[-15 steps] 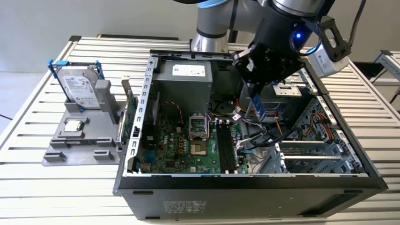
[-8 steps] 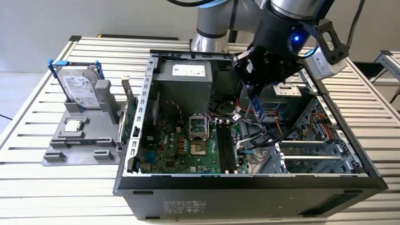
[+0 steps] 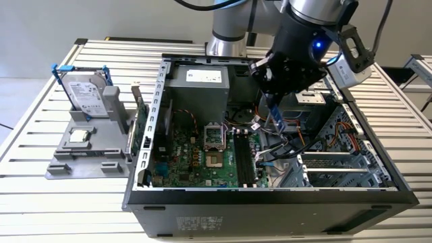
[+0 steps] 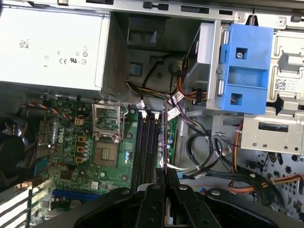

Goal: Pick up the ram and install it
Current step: 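Insert the ram into the slot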

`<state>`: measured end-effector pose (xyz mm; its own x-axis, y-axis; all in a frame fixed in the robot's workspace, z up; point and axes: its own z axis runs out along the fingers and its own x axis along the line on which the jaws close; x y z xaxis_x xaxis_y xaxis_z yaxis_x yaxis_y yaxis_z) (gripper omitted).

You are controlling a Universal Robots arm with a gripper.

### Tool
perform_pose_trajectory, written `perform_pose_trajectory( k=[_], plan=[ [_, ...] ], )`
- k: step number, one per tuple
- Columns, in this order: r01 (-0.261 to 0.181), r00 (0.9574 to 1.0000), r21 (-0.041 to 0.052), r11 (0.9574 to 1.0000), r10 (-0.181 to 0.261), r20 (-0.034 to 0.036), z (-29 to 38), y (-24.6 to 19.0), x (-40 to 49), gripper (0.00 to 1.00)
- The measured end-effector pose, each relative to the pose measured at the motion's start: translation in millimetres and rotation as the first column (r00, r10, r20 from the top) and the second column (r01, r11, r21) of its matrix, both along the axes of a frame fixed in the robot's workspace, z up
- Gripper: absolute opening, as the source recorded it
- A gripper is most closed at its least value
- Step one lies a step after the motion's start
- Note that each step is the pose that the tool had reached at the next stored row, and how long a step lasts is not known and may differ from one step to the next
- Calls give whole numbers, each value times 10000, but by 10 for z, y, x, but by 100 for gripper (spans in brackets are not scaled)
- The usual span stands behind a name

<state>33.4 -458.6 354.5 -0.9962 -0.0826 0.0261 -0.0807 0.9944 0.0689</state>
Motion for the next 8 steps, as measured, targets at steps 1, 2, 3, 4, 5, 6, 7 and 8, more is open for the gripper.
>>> perform_pose_trajectory(
  k=[1, 2, 3, 4, 5, 6, 7, 8],
  plan=[
    [0, 10000, -1, 10000, 0, 0, -5, 0, 0, 0],
    [0, 10000, -1, 10000, 0, 0, -10, 0, 0, 0],
    [0, 10000, -1, 10000, 0, 0, -15, 0, -1, 0],
    [0, 10000, -1, 10000, 0, 1, -21, 0, -1, 0],
    [0, 10000, -1, 10000, 0, 1, -26, 0, -1, 0],
    [0, 10000, 0, 10000, 0, 6, -32, 0, -1, 0],
    [1, 10000, -1, 10000, -1, 18, -37, 0, -1, 0],
    [0, 10000, -2, 10000, 0, 31, -43, 0, -1, 0]
  ],
)
